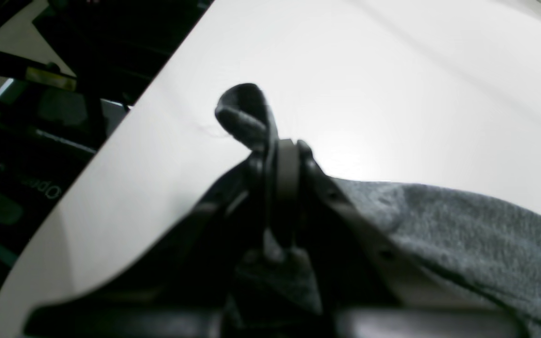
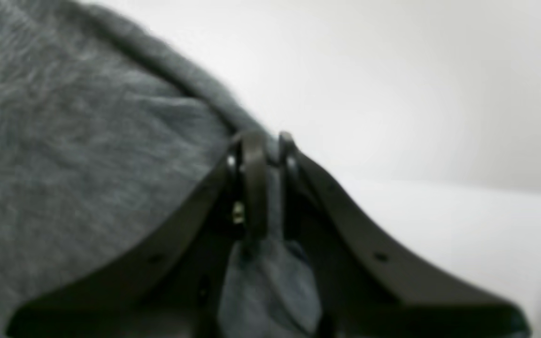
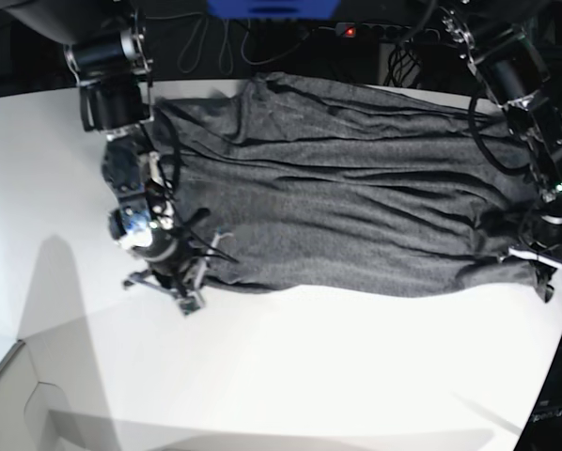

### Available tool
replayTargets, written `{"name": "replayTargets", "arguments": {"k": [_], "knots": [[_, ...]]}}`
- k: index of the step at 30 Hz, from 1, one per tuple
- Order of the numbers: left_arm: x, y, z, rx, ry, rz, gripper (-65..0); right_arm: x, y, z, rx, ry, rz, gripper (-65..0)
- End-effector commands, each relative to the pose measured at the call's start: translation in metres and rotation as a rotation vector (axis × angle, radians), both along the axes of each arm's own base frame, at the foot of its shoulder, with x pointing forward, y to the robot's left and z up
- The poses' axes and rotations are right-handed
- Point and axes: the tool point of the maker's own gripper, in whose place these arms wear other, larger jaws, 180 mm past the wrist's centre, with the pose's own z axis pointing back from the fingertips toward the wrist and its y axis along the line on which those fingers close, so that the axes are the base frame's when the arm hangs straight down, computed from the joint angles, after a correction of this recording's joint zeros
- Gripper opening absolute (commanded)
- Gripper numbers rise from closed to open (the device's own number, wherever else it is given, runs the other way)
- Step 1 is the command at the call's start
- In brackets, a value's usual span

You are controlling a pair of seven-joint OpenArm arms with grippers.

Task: Layout the t-shirt on the table in an organized manner, then fold the t-shirt properly
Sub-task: 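Hold the hem corners and drag the shirt edge along the table with both grippers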

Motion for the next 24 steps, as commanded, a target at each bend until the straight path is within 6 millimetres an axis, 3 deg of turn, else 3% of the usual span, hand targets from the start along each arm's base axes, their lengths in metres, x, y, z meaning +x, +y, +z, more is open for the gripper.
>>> {"name": "replayTargets", "arguments": {"k": [1, 4, 8, 17, 20, 24], "knots": [[0.008, 0.008, 0.026, 0.033, -0.07, 0.003, -64.9, 0.014, 0.004, 0.028, 0.027, -0.086, 0.009, -61.6], [0.009, 0.007, 0.028, 0.003, -0.093, 0.004, -64.9, 0.011, 0.005, 0.038, 0.031, -0.118, 0.012, -61.4], [0.01, 0.013, 0.035, -0.056, -0.133, 0.007, -64.9, 0.01, 0.006, 0.038, 0.032, -0.117, 0.013, -58.5], [0.027, 0.029, 0.034, -0.094, -0.129, 0.031, -64.9, 0.017, 0.015, 0.046, 0.045, -0.135, 0.021, -37.0], [0.037, 0.033, 0.024, -0.137, -0.11, 0.044, -64.9, 0.026, 0.019, 0.036, 0.052, -0.099, 0.017, -33.6], [0.04, 0.035, 0.017, -0.164, -0.1, 0.055, -64.9, 0.03, 0.014, 0.017, 0.049, -0.04, 0.003, -33.7]]}}
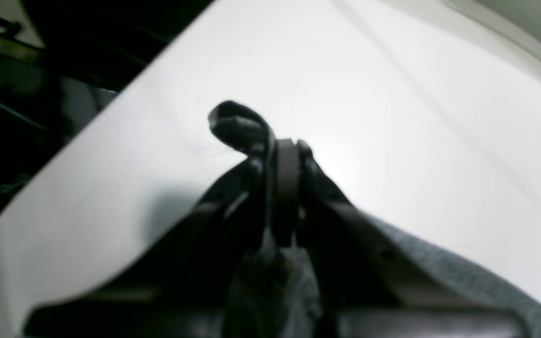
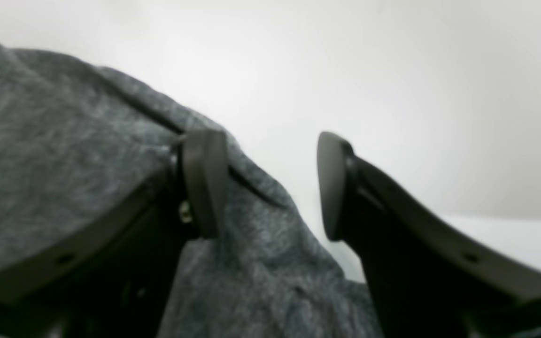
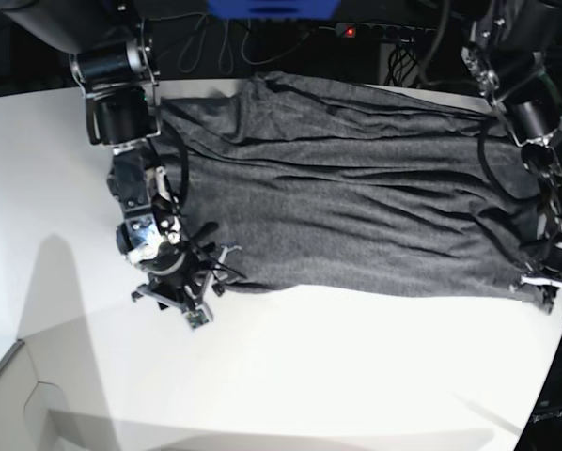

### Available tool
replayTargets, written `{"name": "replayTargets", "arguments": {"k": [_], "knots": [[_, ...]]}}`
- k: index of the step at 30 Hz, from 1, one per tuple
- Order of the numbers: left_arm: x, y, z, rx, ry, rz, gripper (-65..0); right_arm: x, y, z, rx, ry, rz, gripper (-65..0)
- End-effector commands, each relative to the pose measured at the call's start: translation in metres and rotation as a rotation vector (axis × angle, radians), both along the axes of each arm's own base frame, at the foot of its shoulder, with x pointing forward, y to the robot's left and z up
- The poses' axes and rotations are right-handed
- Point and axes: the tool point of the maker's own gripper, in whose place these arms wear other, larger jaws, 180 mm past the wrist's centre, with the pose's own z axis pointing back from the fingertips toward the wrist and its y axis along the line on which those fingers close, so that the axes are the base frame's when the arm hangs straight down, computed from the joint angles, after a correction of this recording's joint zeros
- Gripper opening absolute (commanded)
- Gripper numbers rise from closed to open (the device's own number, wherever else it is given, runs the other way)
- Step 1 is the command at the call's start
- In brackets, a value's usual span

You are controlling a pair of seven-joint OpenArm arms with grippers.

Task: Layout the t-shirt on the table in an organized manner, then fold the t-shirt properly
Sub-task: 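Hold the hem corners and drag the shirt edge along the table with both grippers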

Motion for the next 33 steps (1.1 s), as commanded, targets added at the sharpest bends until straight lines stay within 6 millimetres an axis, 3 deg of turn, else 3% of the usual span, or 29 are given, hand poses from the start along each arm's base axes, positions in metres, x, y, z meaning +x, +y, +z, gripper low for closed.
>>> {"name": "replayTargets", "arguments": {"k": [1, 10, 15, 17, 21, 24, 25, 28, 33], "knots": [[0.006, 0.012, 0.023, 0.031, -0.058, 0.013, -64.9, 0.015, -0.001, 0.017, 0.01, -0.049, 0.0, -33.6], [0.01, 0.01, 0.029, 0.033, -0.066, 0.007, -64.3, 0.021, -0.002, 0.012, 0.003, -0.025, 0.002, -33.2], [0.009, 0.011, 0.029, 0.028, -0.071, 0.012, -51.6, 0.021, -0.002, 0.011, 0.003, -0.023, 0.002, -34.5], [0.009, 0.011, 0.029, 0.028, -0.073, 0.012, -49.9, 0.02, -0.001, 0.011, 0.002, -0.023, 0.003, -38.9], [0.008, 0.012, 0.029, 0.027, -0.075, 0.014, -50.1, 0.021, -0.005, 0.011, -0.001, -0.022, -0.002, -55.2], [0.008, 0.012, 0.028, 0.026, -0.072, 0.014, -50.5, 0.02, -0.006, 0.01, -0.004, -0.016, -0.005, -64.0], [0.008, 0.012, 0.028, 0.026, -0.072, 0.014, -52.1, 0.02, -0.008, 0.01, -0.006, -0.017, -0.007, -64.7], [0.008, 0.012, 0.029, 0.027, -0.075, 0.014, -64.6, 0.022, -0.014, 0.013, -0.015, -0.025, -0.013, -64.9], [0.01, 0.01, 0.037, 0.041, -0.091, -0.001, -64.9, 0.019, -0.025, 0.039, -0.015, -0.109, -0.032, -64.9]]}}
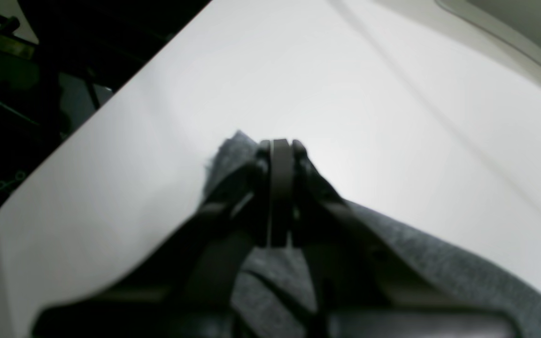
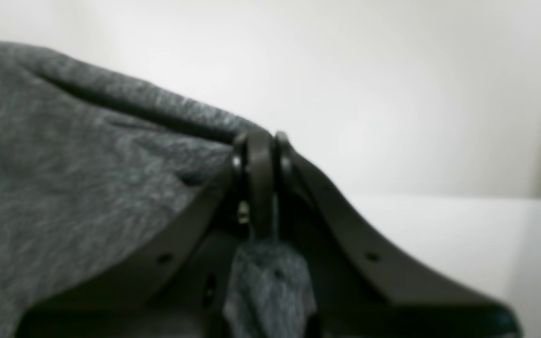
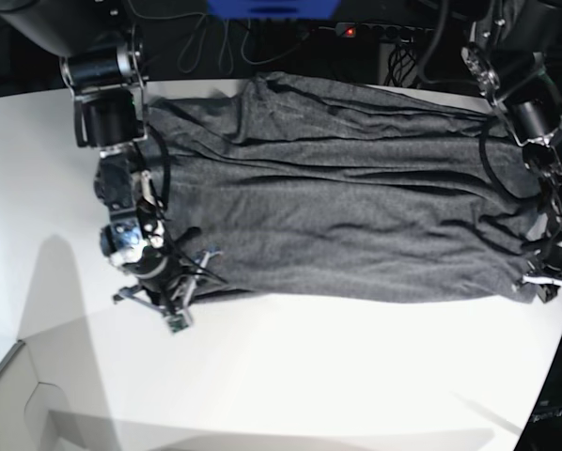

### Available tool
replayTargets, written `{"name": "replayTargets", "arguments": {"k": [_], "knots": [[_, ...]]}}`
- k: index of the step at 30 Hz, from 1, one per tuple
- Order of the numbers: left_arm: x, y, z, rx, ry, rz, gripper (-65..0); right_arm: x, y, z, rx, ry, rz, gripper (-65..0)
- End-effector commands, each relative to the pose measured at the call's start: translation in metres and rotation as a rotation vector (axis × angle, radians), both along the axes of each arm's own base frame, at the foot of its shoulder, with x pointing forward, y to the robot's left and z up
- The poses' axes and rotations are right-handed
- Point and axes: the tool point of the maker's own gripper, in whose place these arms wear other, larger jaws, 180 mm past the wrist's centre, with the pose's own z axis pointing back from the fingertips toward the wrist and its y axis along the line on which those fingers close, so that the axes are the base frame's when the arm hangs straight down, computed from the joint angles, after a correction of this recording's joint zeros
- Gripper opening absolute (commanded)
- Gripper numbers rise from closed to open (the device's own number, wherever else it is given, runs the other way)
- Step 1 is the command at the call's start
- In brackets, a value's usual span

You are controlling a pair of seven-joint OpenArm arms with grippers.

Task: Layout the t-shirt on the table in an organized manner, then fold the t-shirt properly
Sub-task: 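Hold the hem corners and drag the shirt edge along the table with both grippers, then lift the shirt edge with both grippers and shift it across the table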

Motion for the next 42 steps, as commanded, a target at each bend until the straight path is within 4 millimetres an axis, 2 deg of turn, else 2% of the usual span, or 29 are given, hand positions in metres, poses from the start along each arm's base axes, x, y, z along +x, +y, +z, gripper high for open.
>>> {"name": "replayTargets", "arguments": {"k": [1, 3, 6, 9, 14, 16, 18, 19, 22, 26, 28, 30, 32, 35, 39, 41, 42], "knots": [[0.011, 0.006, 0.04, 0.05, -0.103, -0.021, -64.9, 0.014, 0.002, 0.03, 0.02, -0.089, 0.002, -64.9], [0.015, -0.004, 0.052, 0.071, -0.136, -0.075, -64.9, 0.011, 0.001, 0.043, 0.025, -0.13, -0.002, -64.8], [0.014, -0.009, 0.06, 0.091, -0.156, -0.098, -64.9, 0.009, -0.005, 0.05, 0.03, -0.152, -0.018, -64.6], [0.01, -0.01, 0.062, 0.106, -0.156, -0.101, -64.9, 0.011, -0.03, 0.045, 0.034, -0.139, -0.081, -64.5], [-0.006, -0.01, 0.038, 0.103, -0.098, -0.107, -64.9, 0.018, -0.071, 0.037, 0.068, -0.108, -0.207, -64.5], [-0.017, -0.01, 0.024, 0.099, -0.066, -0.109, -64.9, 0.015, -0.078, 0.04, 0.067, -0.105, -0.229, -64.5], [-0.028, -0.012, 0.017, 0.077, -0.064, -0.112, -64.9, 0.004, -0.078, 0.033, 0.053, -0.062, -0.235, -64.4], [-0.035, -0.013, 0.013, 0.064, -0.062, -0.112, -64.9, 0.0, -0.074, 0.035, 0.049, -0.057, -0.232, -64.4], [-0.049, -0.013, 0.001, 0.018, -0.052, -0.108, -64.9, -0.009, -0.038, 0.038, 0.071, -0.062, -0.174, -64.2], [-0.056, -0.01, -0.022, -0.021, -0.008, -0.091, -64.9, -0.023, 0.008, 0.025, 0.075, -0.03, -0.07, -60.6], [-0.058, -0.01, -0.031, -0.038, 0.01, -0.085, -64.9, -0.028, 0.02, 0.016, 0.074, -0.011, -0.039, -60.2], [-0.061, -0.008, -0.041, -0.053, 0.032, -0.076, -64.9, -0.032, 0.03, -0.001, 0.066, 0.038, -0.01, -60.2], [-0.063, -0.002, -0.048, -0.057, 0.057, -0.071, -64.9, -0.032, 0.031, -0.015, 0.06, 0.078, -0.007, -60.3], [-0.056, 0.002, -0.051, -0.084, 0.058, -0.054, -64.9, -0.028, 0.023, -0.029, 0.053, 0.103, -0.01, -60.5], [-0.06, 0.018, -0.059, -0.095, 0.09, -0.03, -64.9, -0.024, -0.01, -0.036, 0.043, 0.096, -0.061, -60.5], [-0.06, 0.018, -0.06, -0.097, 0.093, -0.028, -64.9, -0.023, -0.038, -0.035, 0.041, 0.089, -0.124, -60.5], [-0.059, 0.019, -0.059, -0.096, 0.091, -0.028, -64.9, -0.023, -0.045, -0.034, 0.048, 0.086, -0.144, -60.5]]}}
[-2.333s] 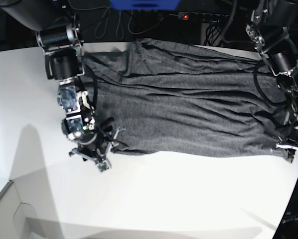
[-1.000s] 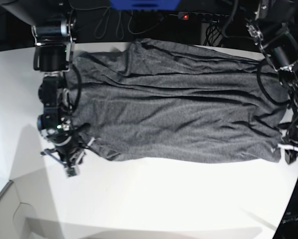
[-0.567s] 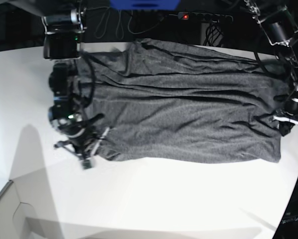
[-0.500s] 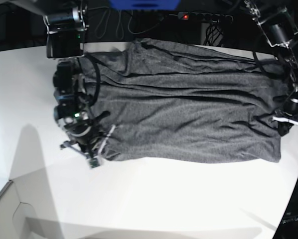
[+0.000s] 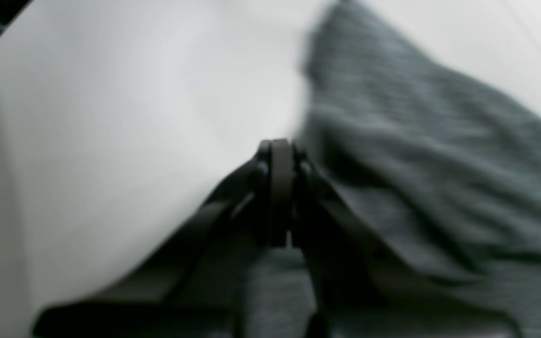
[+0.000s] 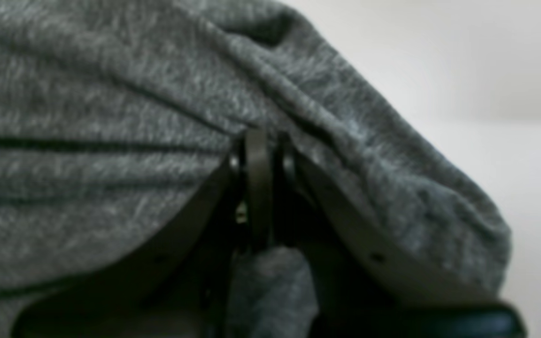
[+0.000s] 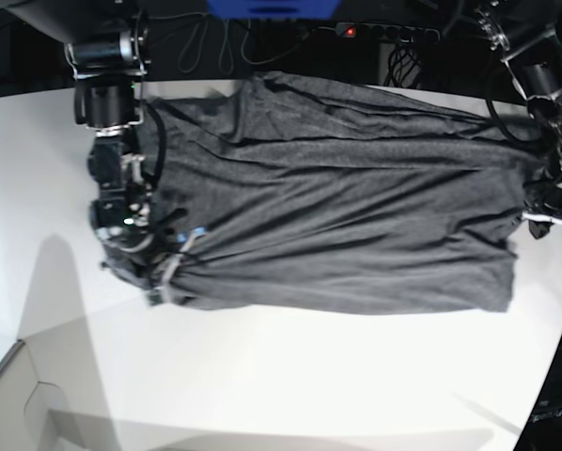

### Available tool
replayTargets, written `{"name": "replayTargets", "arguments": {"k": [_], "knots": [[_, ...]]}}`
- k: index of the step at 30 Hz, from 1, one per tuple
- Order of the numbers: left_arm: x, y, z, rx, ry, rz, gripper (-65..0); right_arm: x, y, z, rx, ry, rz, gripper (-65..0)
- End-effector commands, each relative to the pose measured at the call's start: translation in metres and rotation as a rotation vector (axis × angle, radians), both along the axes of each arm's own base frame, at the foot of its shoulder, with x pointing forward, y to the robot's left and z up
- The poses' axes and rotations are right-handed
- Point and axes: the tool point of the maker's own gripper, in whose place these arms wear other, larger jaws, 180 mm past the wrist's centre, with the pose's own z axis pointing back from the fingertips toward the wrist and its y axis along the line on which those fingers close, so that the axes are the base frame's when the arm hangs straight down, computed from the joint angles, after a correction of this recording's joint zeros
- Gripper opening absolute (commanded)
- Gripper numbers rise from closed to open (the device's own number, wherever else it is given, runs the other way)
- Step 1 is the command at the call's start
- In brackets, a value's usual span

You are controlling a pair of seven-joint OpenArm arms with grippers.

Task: Layout the t-shirt on the table in an organized manner, then fold the t-shirt properly
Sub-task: 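Lift the shirt edge with both grippers and shift it across the table, then regrasp the shirt edge with both grippers near the corners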

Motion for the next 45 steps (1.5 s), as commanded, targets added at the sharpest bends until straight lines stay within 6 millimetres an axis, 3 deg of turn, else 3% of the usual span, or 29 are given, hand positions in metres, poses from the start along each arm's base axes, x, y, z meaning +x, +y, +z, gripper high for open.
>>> {"name": "replayTargets", "arguments": {"k": [1, 6, 13, 18, 20, 22, 27, 30, 33, 37, 40, 42, 45], "knots": [[0.015, 0.008, 0.026, 0.028, -0.077, 0.0, -64.9, 0.008, -0.012, 0.012, -0.024, -0.022, -0.023, -60.5], [0.016, 0.006, 0.024, 0.02, -0.075, 0.001, -64.9, -0.003, -0.02, 0.021, -0.045, -0.056, -0.028, -60.5], [0.018, 0.005, 0.028, 0.015, -0.091, 0.001, -64.9, 0.001, -0.005, 0.064, -0.039, -0.18, -0.009, -60.2], [0.04, 0.004, 0.063, 0.019, -0.185, -0.001, -64.8, 0.005, 0.001, 0.09, -0.04, -0.251, 0.001, -60.2], [0.058, 0.004, 0.083, 0.021, -0.234, -0.003, -61.7, -0.003, 0.014, 0.086, -0.034, -0.235, 0.024, -60.2], [0.078, 0.0, 0.102, 0.011, -0.283, -0.006, -54.2, -0.009, 0.021, 0.085, -0.048, -0.215, 0.044, -60.2], [0.13, -0.039, 0.096, -0.006, -0.226, -0.098, -32.5, -0.032, 0.035, 0.082, -0.067, -0.169, 0.078, -60.2], [0.148, -0.066, 0.076, -0.022, -0.159, -0.151, -23.8, -0.046, 0.035, 0.081, -0.072, -0.16, 0.078, -60.2], [0.16, -0.075, 0.072, -0.04, -0.194, -0.135, -22.4, -0.055, 0.034, 0.082, -0.076, -0.157, 0.079, -60.2], [0.159, -0.078, 0.06, -0.066, -0.205, -0.113, -22.4, -0.063, 0.023, 0.084, -0.108, -0.162, 0.08, -60.1], [0.163, -0.078, 0.073, -0.052, -0.218, -0.131, -22.4, -0.062, 0.016, 0.089, -0.126, -0.17, 0.074, -60.1], [0.165, -0.078, 0.089, -0.024, -0.213, -0.158, -22.4, -0.067, -0.003, 0.089, -0.154, -0.142, 0.03, -60.1], [0.15, -0.073, 0.095, 0.029, -0.179, -0.184, -22.4, -0.071, -0.016, 0.084, -0.172, -0.095, -0.006, -60.1]]}}
